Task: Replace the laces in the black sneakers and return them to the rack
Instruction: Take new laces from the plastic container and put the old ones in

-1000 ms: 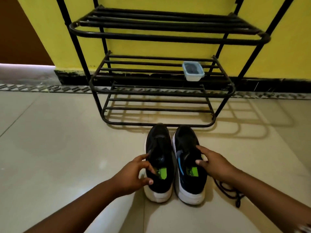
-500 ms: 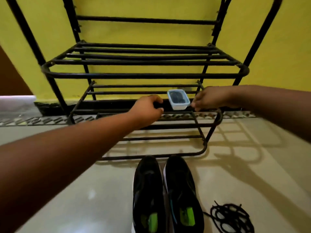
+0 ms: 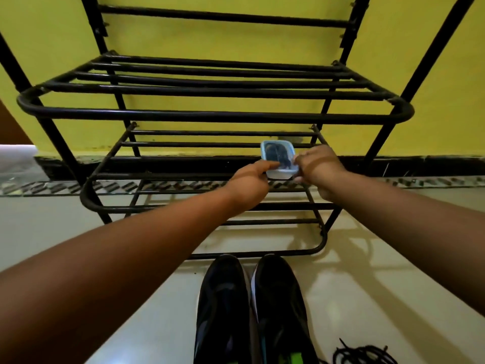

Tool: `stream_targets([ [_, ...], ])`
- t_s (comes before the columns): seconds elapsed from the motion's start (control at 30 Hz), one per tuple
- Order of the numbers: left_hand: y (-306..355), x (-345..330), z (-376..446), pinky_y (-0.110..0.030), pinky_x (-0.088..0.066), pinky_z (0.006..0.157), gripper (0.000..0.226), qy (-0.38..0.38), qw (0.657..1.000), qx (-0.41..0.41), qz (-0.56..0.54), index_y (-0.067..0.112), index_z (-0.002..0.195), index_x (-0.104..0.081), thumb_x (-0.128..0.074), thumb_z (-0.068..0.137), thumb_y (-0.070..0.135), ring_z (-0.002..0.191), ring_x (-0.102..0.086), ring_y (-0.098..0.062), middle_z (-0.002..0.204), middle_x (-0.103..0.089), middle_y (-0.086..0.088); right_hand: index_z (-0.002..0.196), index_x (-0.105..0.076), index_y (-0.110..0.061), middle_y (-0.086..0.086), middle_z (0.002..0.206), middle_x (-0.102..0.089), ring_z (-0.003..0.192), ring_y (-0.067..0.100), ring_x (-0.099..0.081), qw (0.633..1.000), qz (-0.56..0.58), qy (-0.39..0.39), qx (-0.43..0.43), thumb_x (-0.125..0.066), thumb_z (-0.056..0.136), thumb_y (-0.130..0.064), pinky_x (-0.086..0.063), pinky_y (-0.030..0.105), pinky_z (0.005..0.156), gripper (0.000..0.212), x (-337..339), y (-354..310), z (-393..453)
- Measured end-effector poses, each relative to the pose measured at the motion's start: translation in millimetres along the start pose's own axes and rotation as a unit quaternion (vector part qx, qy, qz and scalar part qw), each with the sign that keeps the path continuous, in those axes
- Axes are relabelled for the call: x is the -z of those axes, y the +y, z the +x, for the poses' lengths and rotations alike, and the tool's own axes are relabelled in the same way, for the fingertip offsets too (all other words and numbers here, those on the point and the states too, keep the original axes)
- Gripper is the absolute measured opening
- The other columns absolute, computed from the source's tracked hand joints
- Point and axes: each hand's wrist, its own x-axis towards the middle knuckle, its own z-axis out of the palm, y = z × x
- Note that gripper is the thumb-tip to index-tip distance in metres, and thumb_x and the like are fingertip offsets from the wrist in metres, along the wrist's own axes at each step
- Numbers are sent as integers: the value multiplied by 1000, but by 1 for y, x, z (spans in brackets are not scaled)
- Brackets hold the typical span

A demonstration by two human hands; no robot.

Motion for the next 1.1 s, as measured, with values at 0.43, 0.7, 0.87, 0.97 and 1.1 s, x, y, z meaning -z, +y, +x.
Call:
stream_targets([
  [0.43,27,41,-140,-26,-52,86,45,16,983,31,-182,16,136,-36,-50,95,6,104,-60,-11,119,-57,0,88,-60,-1,18,86,-65,68,26,-64,979,112,-168,-19,-56,87,3,-54,29,52,6,24,1,-115],
  [0.7,20,24,-232,-33,-57,79,44,27,866,208,-454,18,112,-63,-26,102,40,93,-69,-21,105,-71,-9,83,-53,-8,14,78,-63,66,23,-63,923,144,-353,-61,-52,89,6,-57,30,54,15,18,25,-214],
  [0.87,4,6,-265,-43,-53,88,59,36,782,253,-569,11,125,-58,-20,100,49,107,-64,-30,117,-67,-14,88,-55,-7,16,82,-66,67,22,-66,916,116,-380,-58,-51,89,5,-56,32,58,13,11,47,-247],
  [0.97,-1,-4,-278,-47,-46,92,60,21,716,280,-639,3,117,-61,-26,99,48,97,-64,-34,110,-67,-21,103,-54,1,20,87,-67,69,24,-67,915,78,-391,-60,-52,89,4,-55,30,57,15,9,58,-263],
  [1.1,-12,-9,-289,-43,-49,78,44,58,694,311,-647,8,111,-59,-36,94,42,84,-62,-30,98,-65,-17,103,-54,-3,12,81,-65,60,17,-66,916,75,-389,-66,-60,86,3,-53,28,53,19,5,66,-281],
])
